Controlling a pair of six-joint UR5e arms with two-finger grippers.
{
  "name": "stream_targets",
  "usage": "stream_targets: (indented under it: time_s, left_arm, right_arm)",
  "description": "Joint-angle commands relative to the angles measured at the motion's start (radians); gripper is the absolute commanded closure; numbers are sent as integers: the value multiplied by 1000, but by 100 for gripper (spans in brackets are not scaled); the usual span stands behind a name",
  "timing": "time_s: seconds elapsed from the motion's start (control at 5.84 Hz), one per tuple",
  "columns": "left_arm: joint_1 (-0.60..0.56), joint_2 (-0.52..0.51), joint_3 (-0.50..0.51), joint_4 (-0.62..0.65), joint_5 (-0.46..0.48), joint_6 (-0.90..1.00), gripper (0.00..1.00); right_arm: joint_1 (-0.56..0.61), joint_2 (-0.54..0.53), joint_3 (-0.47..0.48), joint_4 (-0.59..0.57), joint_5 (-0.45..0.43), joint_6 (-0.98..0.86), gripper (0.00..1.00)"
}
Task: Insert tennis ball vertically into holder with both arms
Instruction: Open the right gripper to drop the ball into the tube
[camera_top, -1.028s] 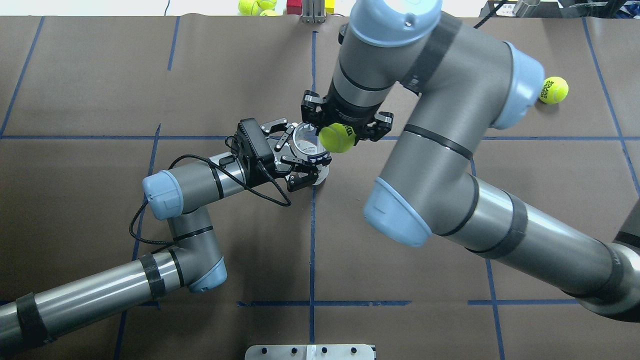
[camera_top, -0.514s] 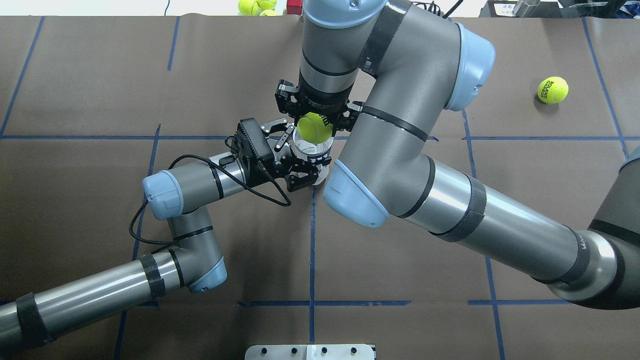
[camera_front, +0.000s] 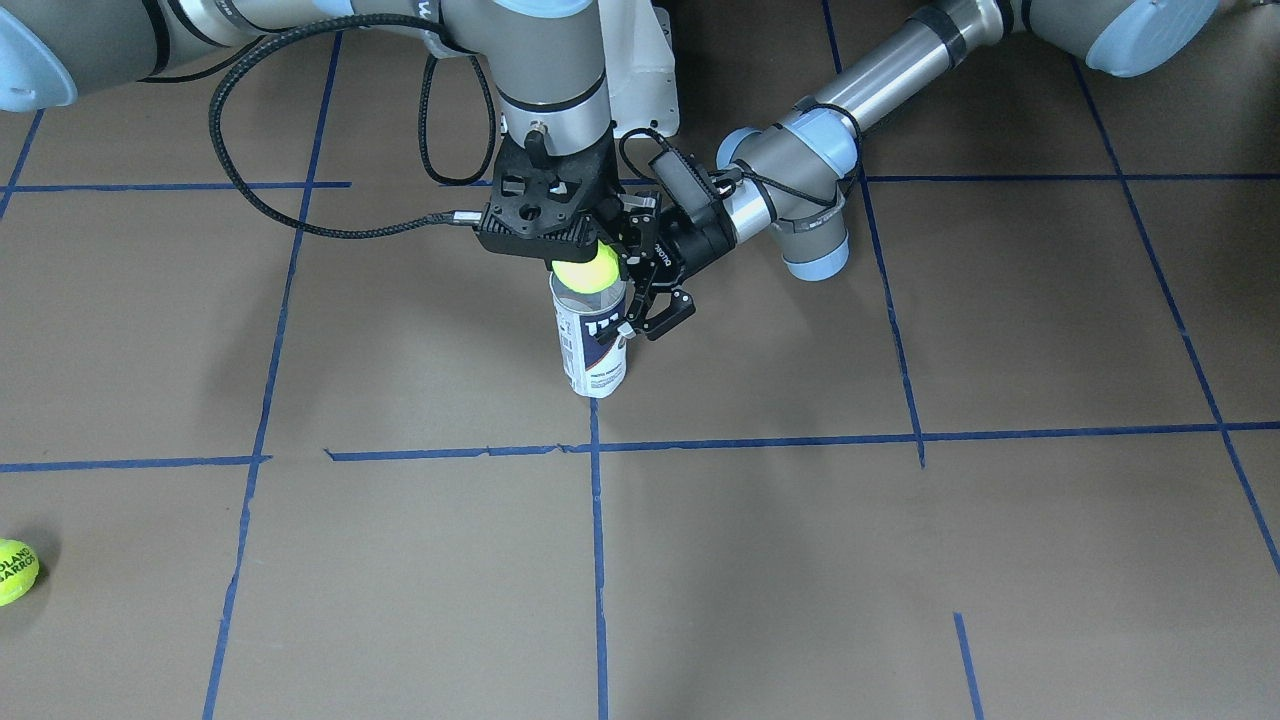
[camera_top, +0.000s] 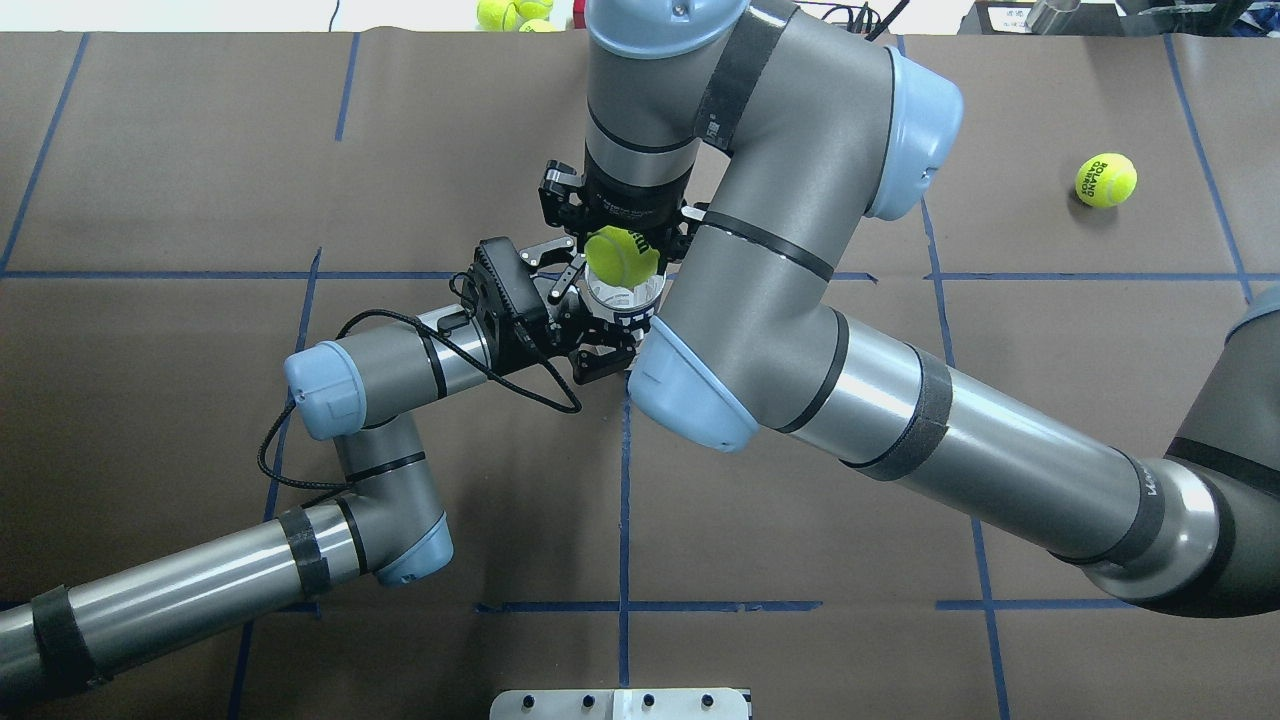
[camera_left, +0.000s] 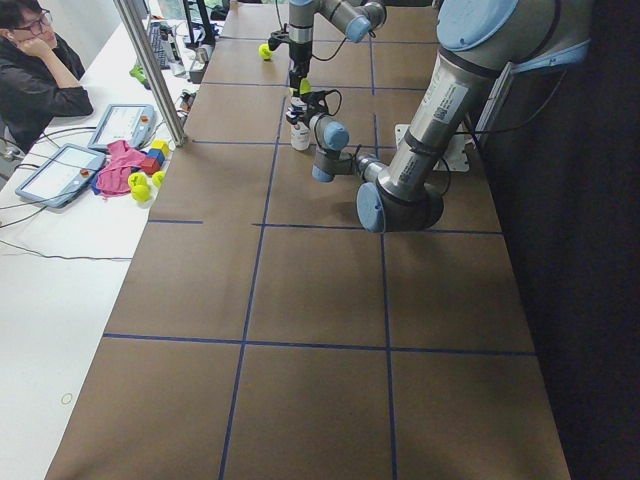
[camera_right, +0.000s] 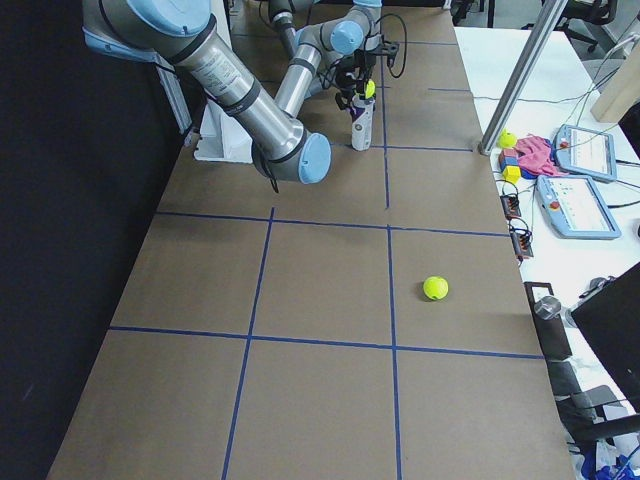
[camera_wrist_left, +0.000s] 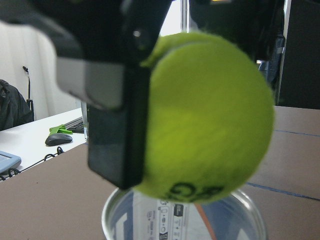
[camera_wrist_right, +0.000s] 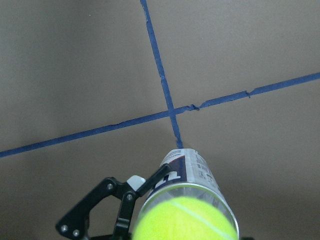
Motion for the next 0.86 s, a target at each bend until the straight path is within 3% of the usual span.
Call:
stream_targets:
  time_s: [0.0,0.69]
  left_arm:
    - [1,0,0,0,0,0,16]
    - [-1,-1,0,0,0,-1,22]
  right_arm:
    - [-2,0,-2,0,-1,0,0]
    - [13,-7,2,0,13,-49,0]
